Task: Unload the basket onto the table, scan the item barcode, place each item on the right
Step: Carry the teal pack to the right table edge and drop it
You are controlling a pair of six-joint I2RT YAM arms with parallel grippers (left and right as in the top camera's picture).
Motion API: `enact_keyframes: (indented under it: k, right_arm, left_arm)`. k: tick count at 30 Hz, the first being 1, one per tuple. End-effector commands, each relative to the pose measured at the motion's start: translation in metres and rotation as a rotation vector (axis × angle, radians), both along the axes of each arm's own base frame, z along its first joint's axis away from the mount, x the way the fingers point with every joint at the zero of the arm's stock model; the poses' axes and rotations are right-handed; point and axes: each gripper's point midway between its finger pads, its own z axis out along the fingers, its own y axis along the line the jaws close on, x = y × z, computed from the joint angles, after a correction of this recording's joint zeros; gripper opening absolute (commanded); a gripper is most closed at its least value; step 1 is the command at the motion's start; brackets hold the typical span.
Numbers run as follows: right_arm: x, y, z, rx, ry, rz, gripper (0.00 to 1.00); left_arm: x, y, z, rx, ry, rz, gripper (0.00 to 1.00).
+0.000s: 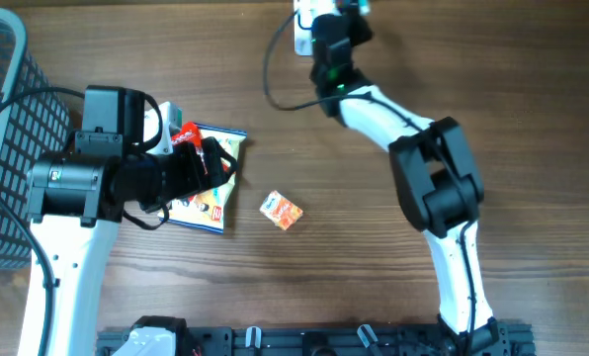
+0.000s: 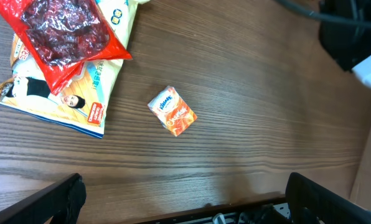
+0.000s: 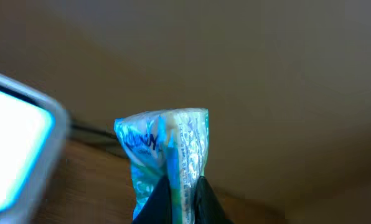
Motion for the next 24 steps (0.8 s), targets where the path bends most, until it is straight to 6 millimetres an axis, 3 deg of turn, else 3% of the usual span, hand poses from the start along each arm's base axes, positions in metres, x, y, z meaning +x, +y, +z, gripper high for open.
enact_keyframes:
  k: [1,6,10,14,18,22,23,24]
  right_arm:
    - [-0.018,-0.146,0.003,-0.015,-0.035,-0.488,0.04]
    - [-0.078,-0.300,-0.029,-0.083,0.114,-0.923,0.04]
    - [-0.135,-0.391,-0.065,-0.063,0.280,-1.100,0.04]
    - [-0.166,-0.438,-0.087,0.027,0.358,-1.156,0.04]
    - [-0.182,-0.465,-0.119,0.182,0.465,-1.113,0.04]
    - [-0.203,-0.484,-0.138,0.345,0.447,-1.153,0.06]
    - [-0.207,-0.489,-0.143,0.392,0.444,-1.157,0.18]
    - [-0.208,-0.491,-0.146,0.415,0.449,-1.149,0.47]
  left_arm:
    - [0.000,-0.001,-0.001,0.001,-0.002,-0.009,1.00]
    - [0.000,-0.001,-0.001,0.001,-0.002,-0.009,1.00]
    - [0.000,-0.001,-0.001,0.001,-0.002,-0.010,1.00]
    - [0.000,-0.001,-0.001,0.001,-0.002,-0.010,1.00]
    - [0.000,-0.001,-0.001,0.001,-0.002,-0.010,1.00]
    - [0.000,-0.001,-0.001,0.001,-0.002,-0.009,1.00]
    - [0.000,-0.001,-0.001,0.001,-0.002,-0.010,1.00]
    - [0.000,-0.001,-0.001,0.001,-0.002,-0.010,1.00]
